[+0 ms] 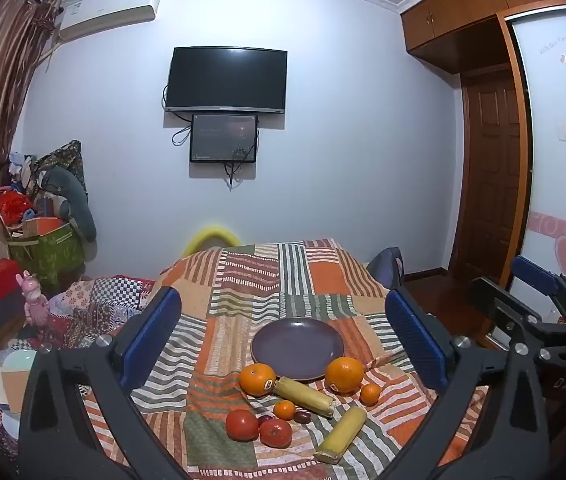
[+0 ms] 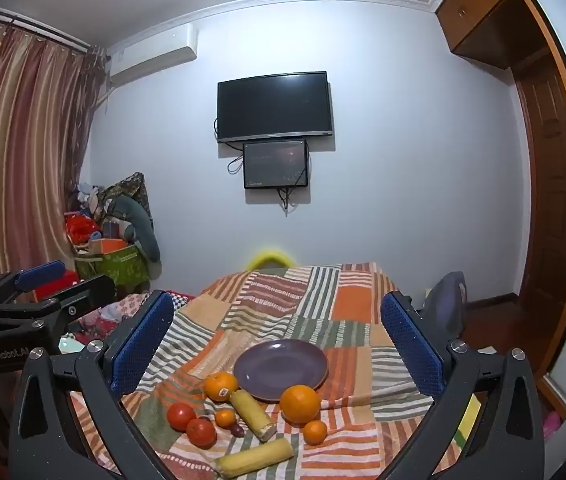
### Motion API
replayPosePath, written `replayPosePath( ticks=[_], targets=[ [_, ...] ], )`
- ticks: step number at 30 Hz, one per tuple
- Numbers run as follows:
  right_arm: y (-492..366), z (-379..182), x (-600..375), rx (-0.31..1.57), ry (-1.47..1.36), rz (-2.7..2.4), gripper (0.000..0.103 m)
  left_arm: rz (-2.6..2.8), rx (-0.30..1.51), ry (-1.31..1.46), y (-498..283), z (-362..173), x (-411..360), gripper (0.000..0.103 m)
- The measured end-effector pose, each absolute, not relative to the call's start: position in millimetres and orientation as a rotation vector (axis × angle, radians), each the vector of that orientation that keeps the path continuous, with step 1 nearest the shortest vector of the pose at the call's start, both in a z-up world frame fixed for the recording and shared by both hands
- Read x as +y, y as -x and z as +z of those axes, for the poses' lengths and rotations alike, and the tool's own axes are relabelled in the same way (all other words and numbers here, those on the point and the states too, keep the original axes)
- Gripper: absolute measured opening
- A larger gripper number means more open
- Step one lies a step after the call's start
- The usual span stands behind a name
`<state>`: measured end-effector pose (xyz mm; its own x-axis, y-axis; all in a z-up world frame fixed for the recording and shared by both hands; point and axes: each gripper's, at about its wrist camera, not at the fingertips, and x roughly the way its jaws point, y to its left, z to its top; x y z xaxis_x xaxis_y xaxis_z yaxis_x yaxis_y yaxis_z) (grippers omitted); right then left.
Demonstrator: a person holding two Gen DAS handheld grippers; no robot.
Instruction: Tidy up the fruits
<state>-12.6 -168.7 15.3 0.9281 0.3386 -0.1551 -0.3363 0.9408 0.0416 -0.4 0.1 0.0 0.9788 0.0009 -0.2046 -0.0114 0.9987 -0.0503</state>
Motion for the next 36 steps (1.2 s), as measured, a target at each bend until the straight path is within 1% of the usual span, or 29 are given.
replayPosePath(
  ticks=[14,36],
  targets=[
    [8.9,14.8,-167.8,0.170,-0.018,0.349,0.103,0.000,0.209,0.043,-2.2,9.7,-3.2,0.103],
    [11.7,15.9,-169.5,0.166,-0.026,0.347,0.103,-0.008,0.206,0.035,4.5,6.0,-6.9,0.103]
  ],
)
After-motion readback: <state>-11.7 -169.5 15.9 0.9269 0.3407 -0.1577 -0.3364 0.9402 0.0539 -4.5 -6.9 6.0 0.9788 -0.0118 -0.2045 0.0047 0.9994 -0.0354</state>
